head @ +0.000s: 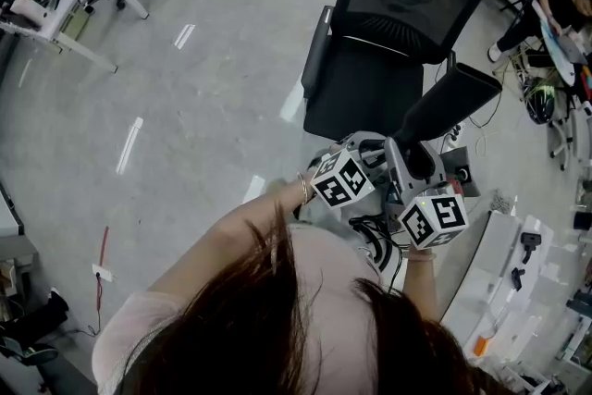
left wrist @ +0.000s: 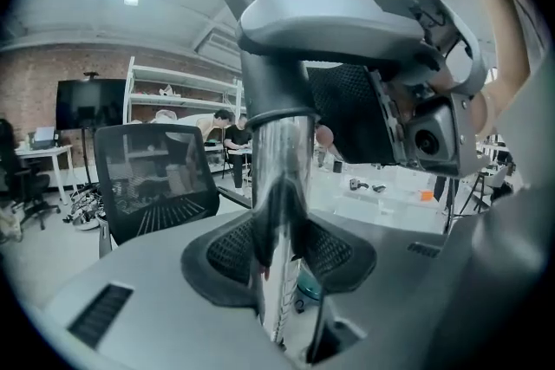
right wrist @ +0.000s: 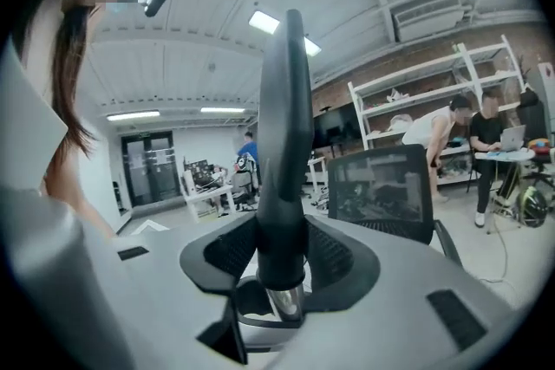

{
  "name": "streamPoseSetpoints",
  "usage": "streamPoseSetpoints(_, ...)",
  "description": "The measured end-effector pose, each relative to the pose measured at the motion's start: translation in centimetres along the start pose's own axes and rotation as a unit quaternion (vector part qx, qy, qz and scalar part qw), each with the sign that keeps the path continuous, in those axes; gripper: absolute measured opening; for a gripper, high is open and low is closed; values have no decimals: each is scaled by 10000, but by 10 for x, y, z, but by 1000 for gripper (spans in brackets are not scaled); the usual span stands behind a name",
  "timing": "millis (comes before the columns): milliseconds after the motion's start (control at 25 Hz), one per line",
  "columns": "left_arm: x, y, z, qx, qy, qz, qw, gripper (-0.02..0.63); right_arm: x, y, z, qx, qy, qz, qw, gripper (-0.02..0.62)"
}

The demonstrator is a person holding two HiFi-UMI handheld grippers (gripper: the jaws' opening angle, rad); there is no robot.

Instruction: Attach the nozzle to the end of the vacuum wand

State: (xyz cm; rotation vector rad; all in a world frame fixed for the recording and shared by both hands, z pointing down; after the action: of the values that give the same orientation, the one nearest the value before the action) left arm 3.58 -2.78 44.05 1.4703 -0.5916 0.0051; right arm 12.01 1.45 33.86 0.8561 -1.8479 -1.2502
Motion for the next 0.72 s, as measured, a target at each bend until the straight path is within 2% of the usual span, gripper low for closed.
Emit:
streamPoseSetpoints(200,5,0,-3,36,-21,0,10000,149,-4,9,6,-93,691,-418,9967,183)
streamPoseSetpoints(280,6,0,-3,80,-3,-5,10000,149,-4,9,6,-53,716,-397,9966,183)
streamPoseSetpoints(360,5,-1,-3,124,93,-44,9999,149,-7,7,3,-67,465,-185,9987,183)
streamPoseSetpoints(480,3,0,-3,162,306,-96,9994,149,-12,5,-2,-190,-183,274,9993,181)
streamPoseSetpoints(720,2,-1,-7,328,456,-85,9984,149,-9,-9,-18,-114,-1294,744,9887,181)
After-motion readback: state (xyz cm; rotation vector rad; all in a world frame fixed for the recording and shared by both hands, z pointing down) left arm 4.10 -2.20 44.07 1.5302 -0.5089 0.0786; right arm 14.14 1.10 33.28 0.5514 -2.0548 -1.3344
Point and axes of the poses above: the fingertips, and each gripper's own axes: x forward along the fingers, z to its left, y out of its underside, the point moved 9 cm from there along -x, backward along the fingers, and after that the axes turned 7 degrees about -y, right-handed, at the moved point
